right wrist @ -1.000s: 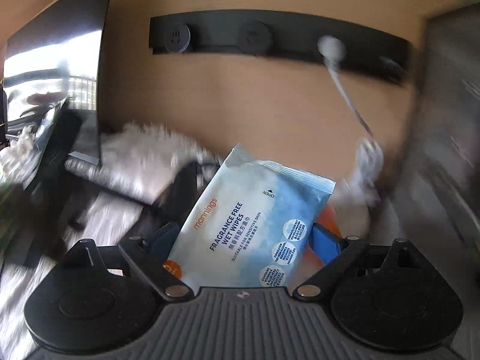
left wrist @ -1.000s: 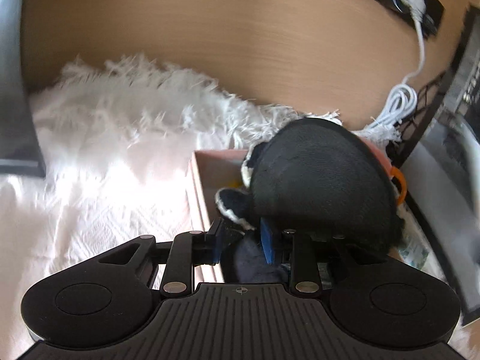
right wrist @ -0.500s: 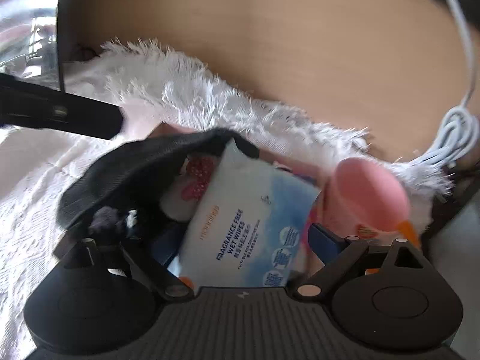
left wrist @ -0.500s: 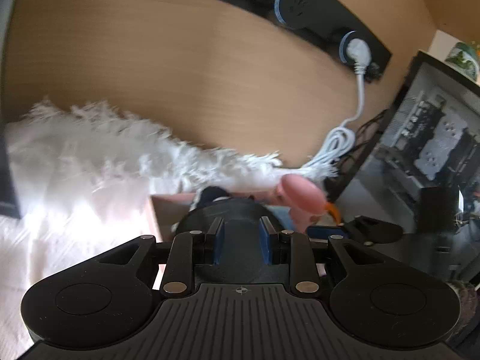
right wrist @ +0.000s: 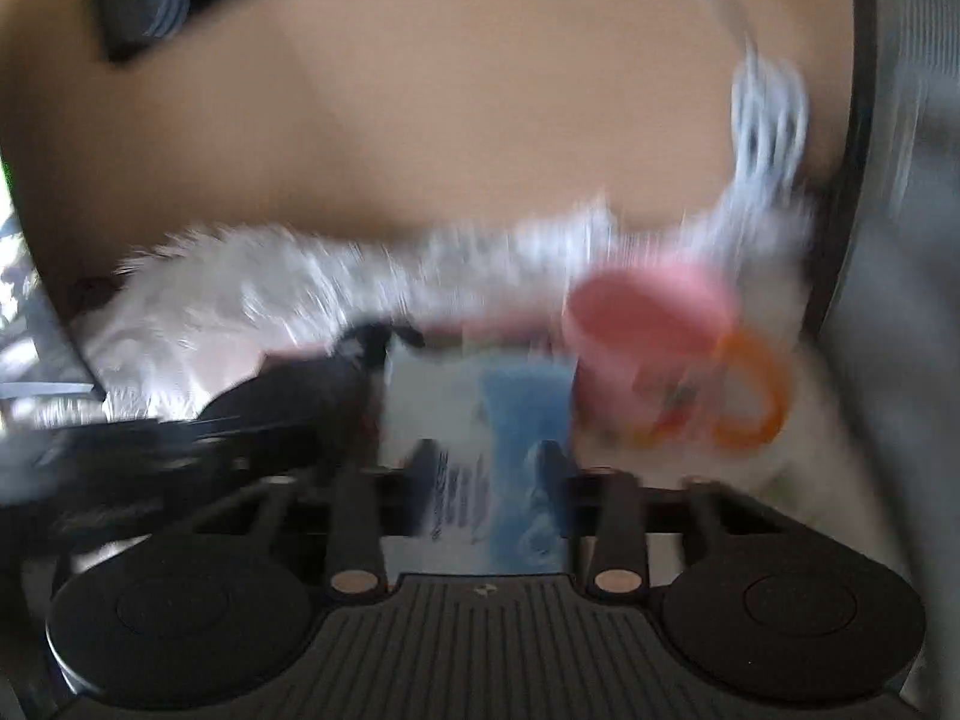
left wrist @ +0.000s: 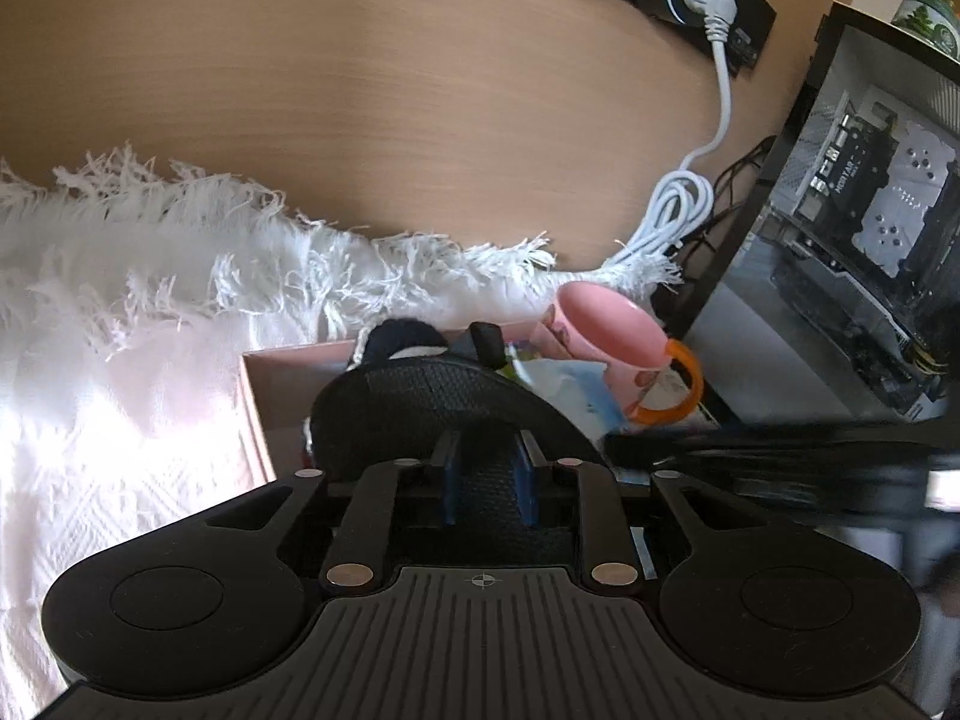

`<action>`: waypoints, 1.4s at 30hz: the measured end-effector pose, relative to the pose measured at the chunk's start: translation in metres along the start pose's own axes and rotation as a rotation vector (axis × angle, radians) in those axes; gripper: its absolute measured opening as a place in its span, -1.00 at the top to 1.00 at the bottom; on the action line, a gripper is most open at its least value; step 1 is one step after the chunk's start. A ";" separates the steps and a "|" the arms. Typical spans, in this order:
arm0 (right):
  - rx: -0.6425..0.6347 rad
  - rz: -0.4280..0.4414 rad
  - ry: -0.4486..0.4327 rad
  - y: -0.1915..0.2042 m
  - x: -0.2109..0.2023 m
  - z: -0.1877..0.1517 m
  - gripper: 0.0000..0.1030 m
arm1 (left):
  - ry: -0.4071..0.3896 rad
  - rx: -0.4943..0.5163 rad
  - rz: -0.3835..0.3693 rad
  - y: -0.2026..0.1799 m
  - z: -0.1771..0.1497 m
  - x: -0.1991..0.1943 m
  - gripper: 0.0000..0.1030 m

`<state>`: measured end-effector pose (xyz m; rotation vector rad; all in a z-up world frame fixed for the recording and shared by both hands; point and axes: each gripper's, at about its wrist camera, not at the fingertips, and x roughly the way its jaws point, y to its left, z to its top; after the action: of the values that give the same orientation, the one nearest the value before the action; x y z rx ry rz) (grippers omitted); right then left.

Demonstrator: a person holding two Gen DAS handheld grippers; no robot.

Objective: Organize soft objects

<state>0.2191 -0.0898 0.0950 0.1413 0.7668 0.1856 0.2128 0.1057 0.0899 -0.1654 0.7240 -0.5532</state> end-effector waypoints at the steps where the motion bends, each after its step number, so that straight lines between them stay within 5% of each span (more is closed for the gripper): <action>1: 0.073 0.027 0.047 -0.005 0.017 0.000 0.38 | -0.003 -0.011 -0.008 0.004 -0.002 0.000 0.58; 5: 0.156 0.042 0.013 -0.010 0.030 0.002 0.37 | -0.014 -0.016 -0.008 0.007 -0.001 0.003 0.62; 10: 0.095 0.038 0.038 -0.009 0.025 0.013 0.25 | -0.060 -0.026 0.021 -0.001 0.000 -0.001 0.64; 12: 0.079 0.057 0.024 -0.013 0.012 0.012 -0.22 | -0.112 -0.015 0.033 -0.008 -0.003 -0.015 0.60; 18: -0.021 0.050 -0.090 -0.015 -0.060 -0.023 -0.66 | -0.235 -0.035 0.128 -0.050 -0.048 -0.077 0.60; 22: -0.125 -0.009 -0.090 -0.027 -0.092 -0.081 -0.67 | -0.215 -0.089 0.215 -0.088 -0.113 -0.086 0.60; 27: -0.210 -0.026 -0.008 -0.050 -0.094 -0.148 -0.67 | -0.097 -0.066 0.301 -0.129 -0.174 -0.053 0.60; 29: -0.215 -0.016 0.029 -0.057 -0.085 -0.159 -0.67 | -0.092 -0.054 0.342 -0.137 -0.186 -0.043 0.60; 32: -0.217 -0.028 0.035 -0.062 -0.075 -0.169 -0.98 | -0.070 -0.064 0.378 -0.142 -0.196 -0.030 0.59; 35: -0.221 -0.085 0.011 -0.062 -0.074 -0.174 -1.00 | -0.108 -0.029 0.423 -0.152 -0.203 -0.028 0.58; 42: -0.212 -0.040 -0.037 -0.076 -0.075 -0.179 -1.00 | -0.131 -0.006 0.468 -0.159 -0.208 -0.023 0.58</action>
<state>0.0499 -0.1698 0.0039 -0.0716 0.7077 0.2248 -0.0080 -0.0075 0.0011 -0.0335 0.6098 -0.0928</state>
